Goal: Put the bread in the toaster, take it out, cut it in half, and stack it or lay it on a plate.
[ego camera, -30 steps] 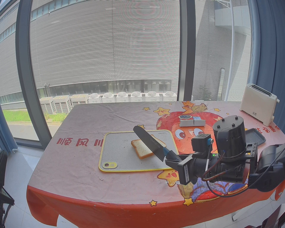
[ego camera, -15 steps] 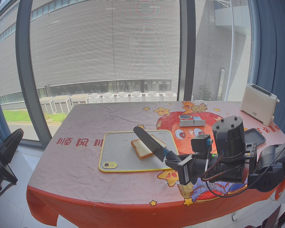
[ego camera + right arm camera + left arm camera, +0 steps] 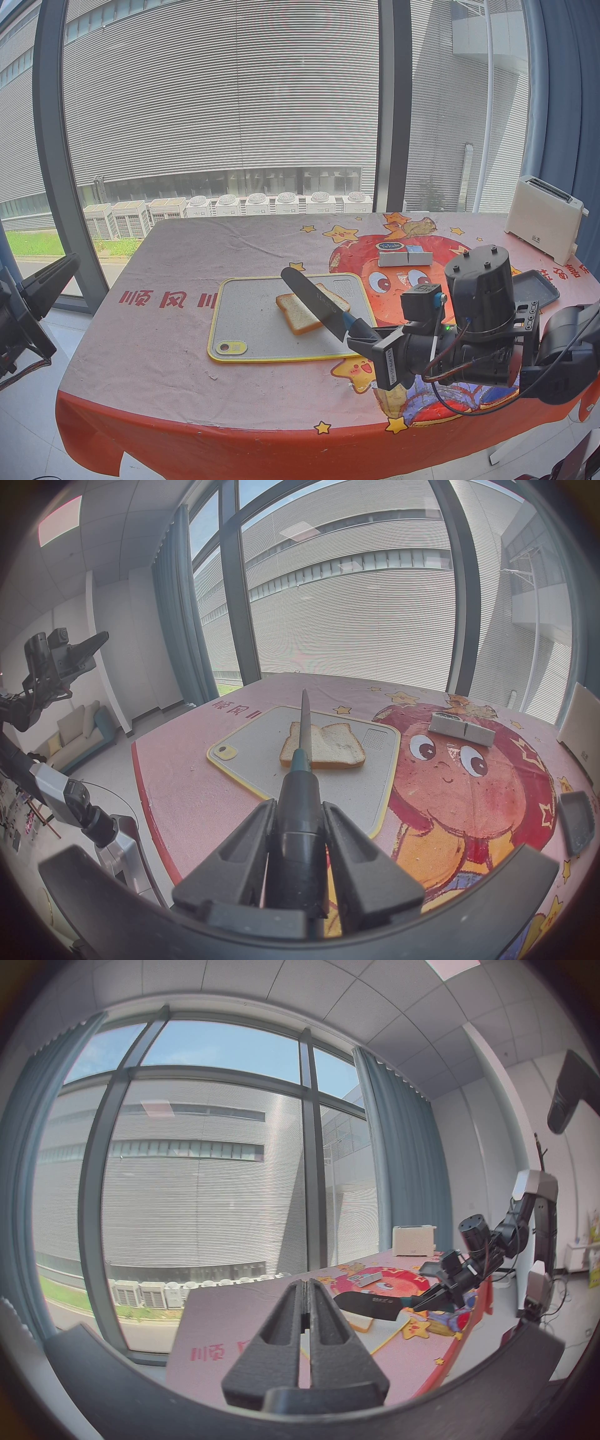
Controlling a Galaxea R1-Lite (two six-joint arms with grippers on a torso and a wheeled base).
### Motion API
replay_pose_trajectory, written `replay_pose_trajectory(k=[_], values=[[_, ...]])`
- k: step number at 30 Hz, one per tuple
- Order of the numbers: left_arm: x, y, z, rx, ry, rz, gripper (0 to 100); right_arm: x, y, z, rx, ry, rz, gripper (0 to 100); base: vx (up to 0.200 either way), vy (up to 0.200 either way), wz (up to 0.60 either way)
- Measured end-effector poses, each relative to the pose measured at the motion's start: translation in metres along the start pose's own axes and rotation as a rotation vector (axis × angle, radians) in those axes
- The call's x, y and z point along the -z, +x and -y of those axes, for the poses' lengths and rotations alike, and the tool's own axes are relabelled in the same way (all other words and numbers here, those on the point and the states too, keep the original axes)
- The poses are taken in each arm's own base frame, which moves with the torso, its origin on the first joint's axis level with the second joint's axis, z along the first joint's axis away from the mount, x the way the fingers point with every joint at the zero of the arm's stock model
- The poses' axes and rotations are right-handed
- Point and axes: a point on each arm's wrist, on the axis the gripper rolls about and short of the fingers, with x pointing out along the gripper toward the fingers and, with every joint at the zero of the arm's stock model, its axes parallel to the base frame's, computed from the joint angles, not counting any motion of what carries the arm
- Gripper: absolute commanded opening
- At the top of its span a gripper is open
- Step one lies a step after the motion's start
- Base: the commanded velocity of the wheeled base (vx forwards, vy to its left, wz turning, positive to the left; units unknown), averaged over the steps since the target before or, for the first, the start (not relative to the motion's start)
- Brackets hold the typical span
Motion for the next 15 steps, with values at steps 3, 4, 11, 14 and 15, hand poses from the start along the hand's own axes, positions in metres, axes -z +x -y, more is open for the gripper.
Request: replay_pose_trajectory(k=[3,4,11,14,15], values=[[0.0,0.005,0.004,0.042,-0.039,-0.005,0,0.0,0.0,0.0,0.003,0.0,0.001,0,0.0,0.0,0.0],[-0.001,0.007,0.005,0.055,-0.049,-0.005,0,0.0,0.0,0.0,0.005,0.0,0.001,0,0.0,0.0,0.0],[-0.007,0.023,0.005,0.092,-0.067,-0.011,0,0.0,0.0,0.0,0.006,0.0,0.003,0,0.0,0.0,0.0],[-0.007,0.031,0.006,0.116,-0.072,-0.022,0,0.0,0.0,0.0,0.007,0.0,0.003,0,0.0,0.0,0.0],[-0.007,0.033,0.007,0.129,-0.074,-0.027,0,0.0,0.0,0.0,0.007,0.0,0.004,0,0.0,0.0,0.0]])
